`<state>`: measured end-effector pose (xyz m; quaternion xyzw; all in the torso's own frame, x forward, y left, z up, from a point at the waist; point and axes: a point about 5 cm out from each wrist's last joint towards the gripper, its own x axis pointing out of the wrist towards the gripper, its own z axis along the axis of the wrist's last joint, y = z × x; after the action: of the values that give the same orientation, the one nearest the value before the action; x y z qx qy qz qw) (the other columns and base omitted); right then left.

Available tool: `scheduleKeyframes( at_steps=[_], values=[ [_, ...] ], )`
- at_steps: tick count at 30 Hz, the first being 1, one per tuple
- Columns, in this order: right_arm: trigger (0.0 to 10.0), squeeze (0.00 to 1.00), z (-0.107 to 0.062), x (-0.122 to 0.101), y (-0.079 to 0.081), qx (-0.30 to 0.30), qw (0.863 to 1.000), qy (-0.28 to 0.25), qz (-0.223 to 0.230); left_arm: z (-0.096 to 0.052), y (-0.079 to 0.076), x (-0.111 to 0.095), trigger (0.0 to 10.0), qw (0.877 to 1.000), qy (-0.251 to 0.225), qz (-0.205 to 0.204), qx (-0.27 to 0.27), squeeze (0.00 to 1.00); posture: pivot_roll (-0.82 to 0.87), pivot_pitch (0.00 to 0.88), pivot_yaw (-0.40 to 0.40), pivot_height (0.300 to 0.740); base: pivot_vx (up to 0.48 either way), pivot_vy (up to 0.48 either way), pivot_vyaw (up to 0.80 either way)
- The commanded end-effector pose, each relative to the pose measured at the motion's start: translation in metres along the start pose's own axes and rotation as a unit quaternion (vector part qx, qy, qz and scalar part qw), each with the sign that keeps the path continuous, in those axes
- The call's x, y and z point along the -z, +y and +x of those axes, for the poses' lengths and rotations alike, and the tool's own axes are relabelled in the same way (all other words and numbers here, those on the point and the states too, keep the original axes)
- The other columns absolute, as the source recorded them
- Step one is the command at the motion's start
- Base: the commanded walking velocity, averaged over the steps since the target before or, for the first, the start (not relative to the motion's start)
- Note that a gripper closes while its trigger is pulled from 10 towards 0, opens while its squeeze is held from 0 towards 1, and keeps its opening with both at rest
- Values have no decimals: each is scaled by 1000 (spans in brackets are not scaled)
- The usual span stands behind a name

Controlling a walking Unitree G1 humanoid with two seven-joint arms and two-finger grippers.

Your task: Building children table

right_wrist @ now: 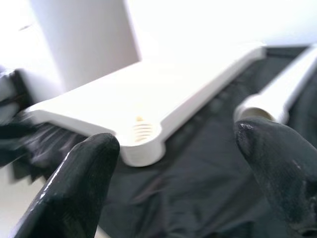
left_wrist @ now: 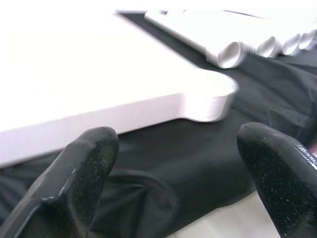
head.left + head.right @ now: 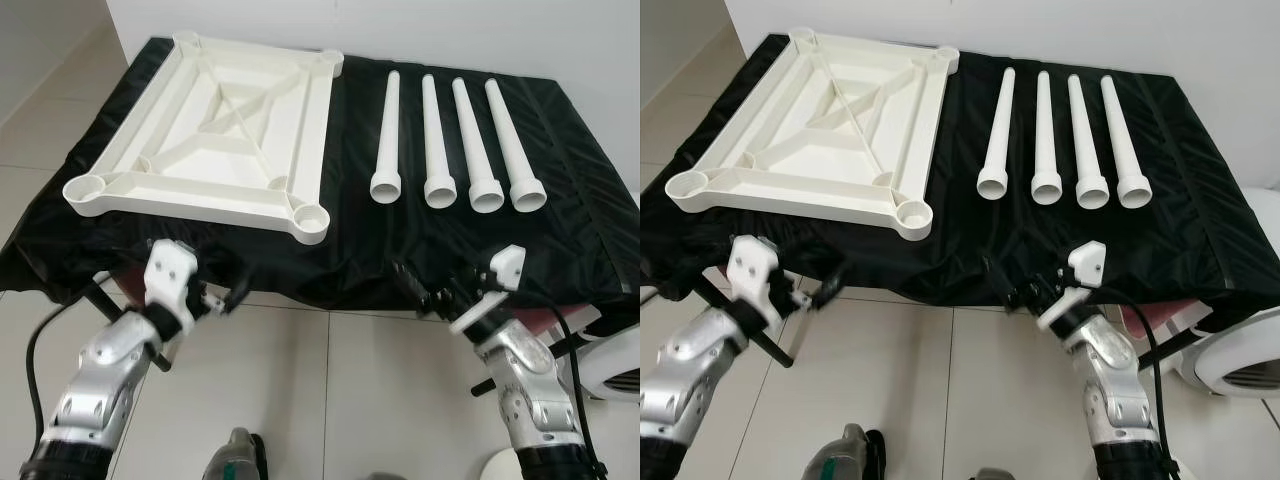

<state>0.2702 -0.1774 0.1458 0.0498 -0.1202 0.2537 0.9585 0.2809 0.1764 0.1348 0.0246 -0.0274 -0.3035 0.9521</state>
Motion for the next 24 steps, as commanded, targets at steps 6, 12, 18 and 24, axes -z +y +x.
scheduleKeyframes(
  at_steps=[6, 12, 18, 24],
  values=[
    [10000, 0, 36, -10, -8, 77, 996, -37, 29, 32, 32, -27, 10000, 994, -34, -32, -97, 0, 35, 53, -27, 740, 0, 0, 0],
    [10000, 0, 58, -11, -8, 128, 990, -41, 43, 55, 46, -41, 10000, 984, -39, -61, -162, 0, 43, 38, -35, 740, 0, 0, 0],
    [10000, 0, 59, -10, -14, 162, 986, -34, 15, 59, 31, -36, 10000, 983, -30, -43, -176, 0, 45, 14, -27, 740, 0, 0, 0],
    [10000, 0, 51, 1, -15, 204, 979, -21, 0, 55, 25, -23, 10000, 976, -28, -76, -203, 0, 34, 4, -12, 740, 0, 0, 0]
  ],
)
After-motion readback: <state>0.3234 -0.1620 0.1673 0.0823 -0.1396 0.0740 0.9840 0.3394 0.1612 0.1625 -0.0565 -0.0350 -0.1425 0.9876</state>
